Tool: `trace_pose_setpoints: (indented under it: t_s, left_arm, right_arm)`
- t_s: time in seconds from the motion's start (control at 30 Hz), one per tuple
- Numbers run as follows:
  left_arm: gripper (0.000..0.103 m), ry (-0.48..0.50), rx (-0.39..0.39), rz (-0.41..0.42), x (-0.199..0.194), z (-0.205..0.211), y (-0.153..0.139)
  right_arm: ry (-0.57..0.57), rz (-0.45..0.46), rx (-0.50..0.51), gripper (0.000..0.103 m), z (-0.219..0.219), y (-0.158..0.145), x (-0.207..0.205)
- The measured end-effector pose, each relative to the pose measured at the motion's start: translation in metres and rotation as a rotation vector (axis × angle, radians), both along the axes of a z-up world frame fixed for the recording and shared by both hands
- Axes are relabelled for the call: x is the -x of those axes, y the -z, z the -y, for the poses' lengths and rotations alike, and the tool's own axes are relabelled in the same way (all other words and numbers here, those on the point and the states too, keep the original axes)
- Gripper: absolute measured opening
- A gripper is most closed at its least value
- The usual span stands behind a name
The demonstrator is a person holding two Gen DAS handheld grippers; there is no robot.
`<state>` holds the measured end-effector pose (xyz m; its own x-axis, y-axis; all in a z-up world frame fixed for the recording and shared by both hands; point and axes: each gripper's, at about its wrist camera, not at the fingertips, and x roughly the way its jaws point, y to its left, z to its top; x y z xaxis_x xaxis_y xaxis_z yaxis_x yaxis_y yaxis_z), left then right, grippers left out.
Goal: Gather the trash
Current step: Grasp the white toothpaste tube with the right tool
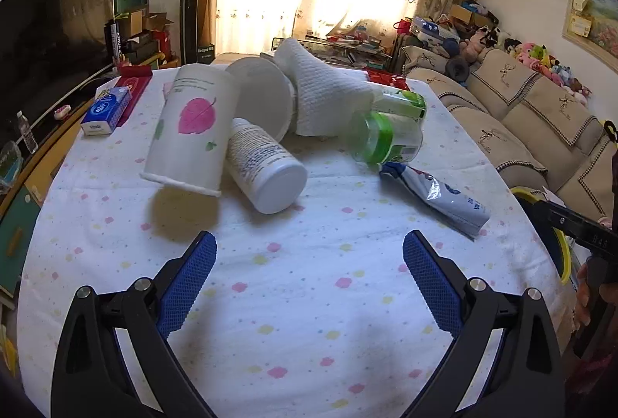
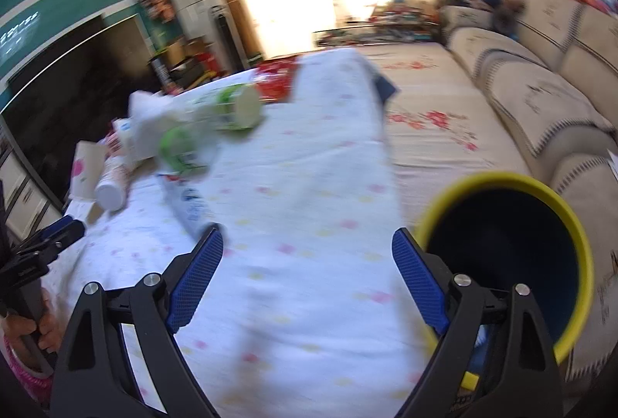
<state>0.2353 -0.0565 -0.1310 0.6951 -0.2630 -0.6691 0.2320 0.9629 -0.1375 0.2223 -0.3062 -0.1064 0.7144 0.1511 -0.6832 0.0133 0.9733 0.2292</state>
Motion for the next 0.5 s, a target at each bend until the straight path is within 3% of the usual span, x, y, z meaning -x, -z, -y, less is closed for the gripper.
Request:
trace_pose_setpoints:
  t_s: [0.23, 0.5]
  left_arm:
    - [0.096, -0.018, 0.044, 0.012, -0.003, -0.028, 0.012]
    - [0.096, -0.05, 0.089, 0.022, -0.006, -0.031, 0.006]
  right_arm:
    - [-0.183, -0.016, 0.1, 0.085, -0.067, 0.0, -0.044]
    - [-0.216, -0.099, 0.154, 0.083, -0.093, 0.023, -0.075]
